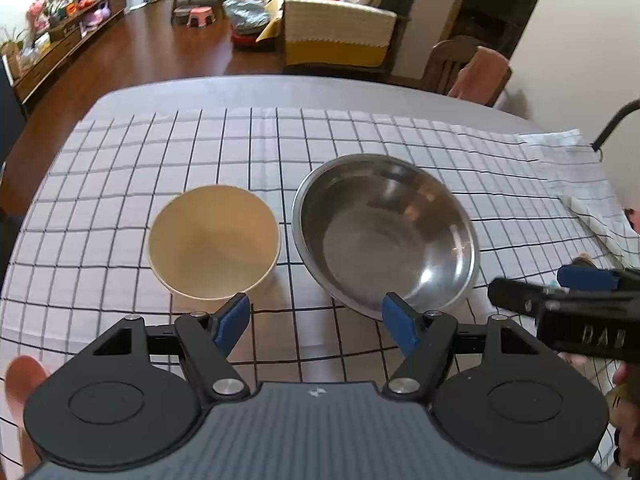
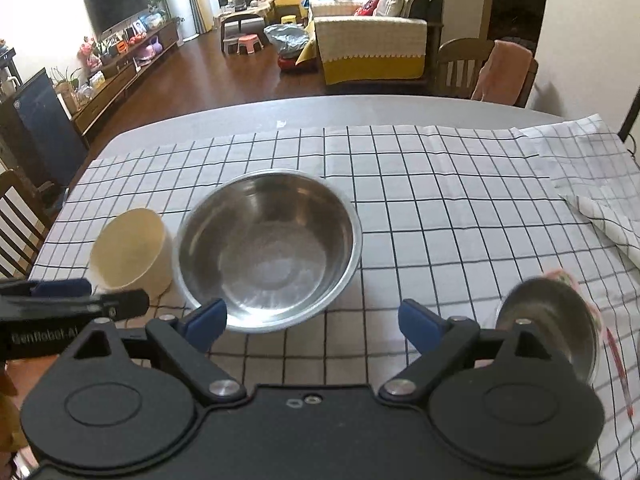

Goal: Organize plates and bowls
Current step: 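Move both grippers to the rim of the large steel bowl, then close both grippers on the rim of the steel bowl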

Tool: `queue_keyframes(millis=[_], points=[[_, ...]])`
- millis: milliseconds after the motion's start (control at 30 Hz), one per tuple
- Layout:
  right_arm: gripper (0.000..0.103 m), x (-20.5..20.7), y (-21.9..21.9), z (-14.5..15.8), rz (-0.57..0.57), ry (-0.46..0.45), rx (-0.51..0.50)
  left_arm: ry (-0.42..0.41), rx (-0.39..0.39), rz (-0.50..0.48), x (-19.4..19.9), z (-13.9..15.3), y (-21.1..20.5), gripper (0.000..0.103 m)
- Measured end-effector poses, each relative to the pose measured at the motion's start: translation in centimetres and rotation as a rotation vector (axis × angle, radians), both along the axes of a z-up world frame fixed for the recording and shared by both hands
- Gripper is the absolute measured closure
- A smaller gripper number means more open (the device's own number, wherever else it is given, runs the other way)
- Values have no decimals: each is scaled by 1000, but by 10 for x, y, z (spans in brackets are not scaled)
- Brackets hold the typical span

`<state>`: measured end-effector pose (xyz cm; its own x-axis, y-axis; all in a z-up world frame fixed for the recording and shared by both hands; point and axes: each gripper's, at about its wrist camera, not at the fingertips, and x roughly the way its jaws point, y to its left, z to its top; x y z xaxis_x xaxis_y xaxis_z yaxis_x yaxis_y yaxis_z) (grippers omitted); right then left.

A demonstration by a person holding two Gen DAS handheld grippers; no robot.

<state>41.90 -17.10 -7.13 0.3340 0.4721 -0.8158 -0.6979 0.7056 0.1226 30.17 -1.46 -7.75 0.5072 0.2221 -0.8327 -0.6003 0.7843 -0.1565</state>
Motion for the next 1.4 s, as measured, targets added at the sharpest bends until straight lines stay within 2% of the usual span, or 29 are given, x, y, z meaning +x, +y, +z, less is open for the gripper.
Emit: queue_keyframes(millis=[133,300,433,800,867,1100,1133,1233,1400], points=[[13,19,12,-9,14,19,-18,29,-45,49,12,-15,8,31],[13,40,27,-22,34,42,-52,46,-67,57,29,-25,9,31],[22,61,36,-31,21,60,-82,56,-105,74,41,-35,13,32],[44,89,59,-53,38,93,-140,95,-142,98,59,-55,22,54],[52,93,61,-56,40,96,-147,97,-146,100,61,-57,24,60],[67,95,66,-62,57,120,-147,105,-159,105,64,-62,28,76],[71,95,67,-63,59,123,-147,107,-159,106,63,-63,28,81],[81,95,68,-65,63,134,-147,104,-165,106,63,-63,30,83],[86,94,68,-66,57,129,-148,106,-155,93,62,-63,29,83]])
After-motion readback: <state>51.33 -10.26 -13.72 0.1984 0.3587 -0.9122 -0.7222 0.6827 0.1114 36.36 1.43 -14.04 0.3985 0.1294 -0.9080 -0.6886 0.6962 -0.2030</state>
